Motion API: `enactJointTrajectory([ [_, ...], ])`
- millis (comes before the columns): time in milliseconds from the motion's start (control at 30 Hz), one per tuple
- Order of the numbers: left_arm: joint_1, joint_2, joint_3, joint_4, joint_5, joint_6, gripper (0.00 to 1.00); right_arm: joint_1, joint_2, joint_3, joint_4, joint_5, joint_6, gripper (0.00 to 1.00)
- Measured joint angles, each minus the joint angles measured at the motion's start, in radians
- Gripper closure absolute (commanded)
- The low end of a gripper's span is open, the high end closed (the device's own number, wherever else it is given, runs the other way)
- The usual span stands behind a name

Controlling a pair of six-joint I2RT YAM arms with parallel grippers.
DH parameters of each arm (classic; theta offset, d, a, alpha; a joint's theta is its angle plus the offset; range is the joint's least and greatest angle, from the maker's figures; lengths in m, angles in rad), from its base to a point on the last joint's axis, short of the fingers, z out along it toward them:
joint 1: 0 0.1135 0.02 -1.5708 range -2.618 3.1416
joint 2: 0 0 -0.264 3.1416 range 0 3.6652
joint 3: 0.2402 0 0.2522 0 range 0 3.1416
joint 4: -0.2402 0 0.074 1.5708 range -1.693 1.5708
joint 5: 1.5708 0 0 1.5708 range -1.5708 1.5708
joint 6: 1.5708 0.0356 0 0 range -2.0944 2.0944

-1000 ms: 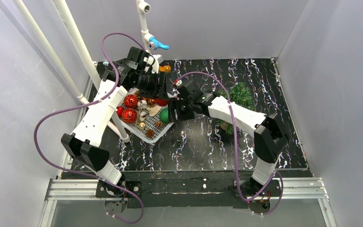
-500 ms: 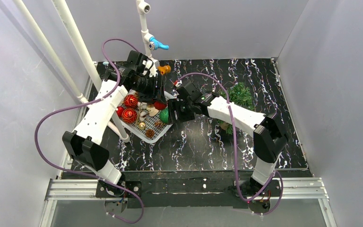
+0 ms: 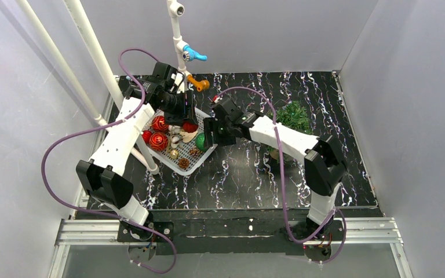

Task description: Decorate the small christmas tree

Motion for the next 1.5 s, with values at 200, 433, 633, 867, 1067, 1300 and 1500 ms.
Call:
enactJointTrajectory([
  [200,0.007,0.0,-0.001,0.002,-0.005,0.001,0.58,0.0,0.106,0.108,-0.085,0.065,0.043,0.28],
  [433,0.018,0.0,-0.013,0.022,-0.006,0.0,0.58,0.0,0.144,0.119,-0.103,0.169,0.005,0.27],
  [633,0.024,0.0,-0.013,0.028,0.005,-0.005,0.59,-0.025,0.116,0.081,-0.087,0.37,-0.235,0.25],
  [867,0.028,0.0,-0.013,0.031,0.027,-0.022,0.6,-0.081,0.119,0.204,-0.147,0.377,-0.412,0.25],
  [1067,0.029,-0.001,-0.013,0.039,0.097,-0.011,0.64,-0.079,-0.13,0.132,-0.047,0.01,-0.396,0.24],
  [1300,0.031,-0.015,-0.014,0.062,0.355,0.039,0.62,-0.078,-0.348,-0.011,0.105,-0.167,-0.447,0.22],
  [1500,0.031,-0.079,-0.058,0.151,0.628,0.055,0.63,-0.081,-0.449,-0.074,0.172,-0.224,-0.494,0.23],
])
